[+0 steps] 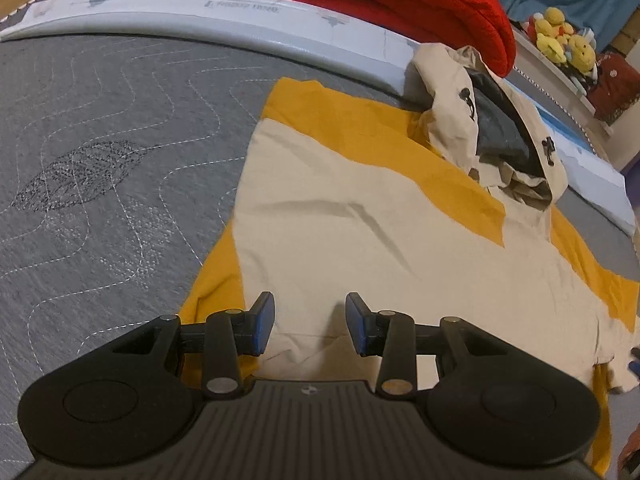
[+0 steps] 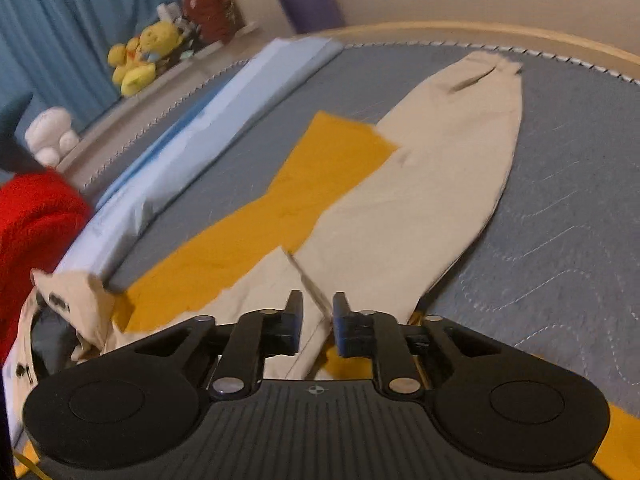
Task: Fold large clothes
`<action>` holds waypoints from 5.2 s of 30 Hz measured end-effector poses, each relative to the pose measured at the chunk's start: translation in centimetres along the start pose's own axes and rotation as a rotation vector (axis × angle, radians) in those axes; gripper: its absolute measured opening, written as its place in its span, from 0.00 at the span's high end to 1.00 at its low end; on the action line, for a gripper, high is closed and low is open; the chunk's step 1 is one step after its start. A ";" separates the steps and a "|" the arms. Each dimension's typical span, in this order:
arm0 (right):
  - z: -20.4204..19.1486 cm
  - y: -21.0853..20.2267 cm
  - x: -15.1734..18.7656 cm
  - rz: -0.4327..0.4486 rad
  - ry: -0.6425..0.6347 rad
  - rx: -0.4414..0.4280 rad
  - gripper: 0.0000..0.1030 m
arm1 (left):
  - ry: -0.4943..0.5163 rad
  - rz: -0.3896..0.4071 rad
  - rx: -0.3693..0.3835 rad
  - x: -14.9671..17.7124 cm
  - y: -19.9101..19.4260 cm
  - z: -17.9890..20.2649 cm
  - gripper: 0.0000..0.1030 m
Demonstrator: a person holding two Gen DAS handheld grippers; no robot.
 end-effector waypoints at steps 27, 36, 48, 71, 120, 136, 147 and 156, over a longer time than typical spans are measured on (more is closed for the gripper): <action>-2.0 4.9 2.3 -0.329 -0.167 -0.144 0.63 | 0.192 0.028 -0.119 1.3 0.0 2.1 0.48; -5.9 -2.4 -0.8 0.014 -0.475 -0.353 0.63 | 0.344 0.152 -0.032 2.4 -2.9 6.9 0.34; -3.9 -5.0 -1.6 0.043 -0.552 -0.398 0.63 | 0.446 0.190 0.030 4.3 -3.7 10.5 0.34; 14.4 1.7 -13.7 0.116 -0.250 -0.158 0.88 | 0.458 0.176 0.038 4.4 -3.2 10.7 0.34; 19.3 12.6 -23.5 0.318 -0.033 0.132 0.99 | 0.364 0.183 0.025 2.1 -3.4 8.3 0.34; -13.0 -11.2 5.2 -0.134 -0.718 -0.804 0.73 | 0.053 0.191 0.067 -2.8 -6.6 1.8 0.34; -4.9 -9.0 5.9 -0.258 -0.424 -0.600 0.67 | -0.072 0.103 0.125 -2.4 -4.2 0.2 0.74; -5.2 -3.6 5.5 -0.332 -0.324 -0.534 0.65 | -0.219 0.025 0.284 -1.1 0.5 0.5 0.75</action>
Point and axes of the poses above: each gripper's, at about its wrist camera, not at the fingertips, and y roughly the way its jaws point, z to its right, x to its underside, the point moved 4 cm from there along y, roughly the way its jaws point, and after that the axes turned 3 degrees about -y, right-handed, at the moved point
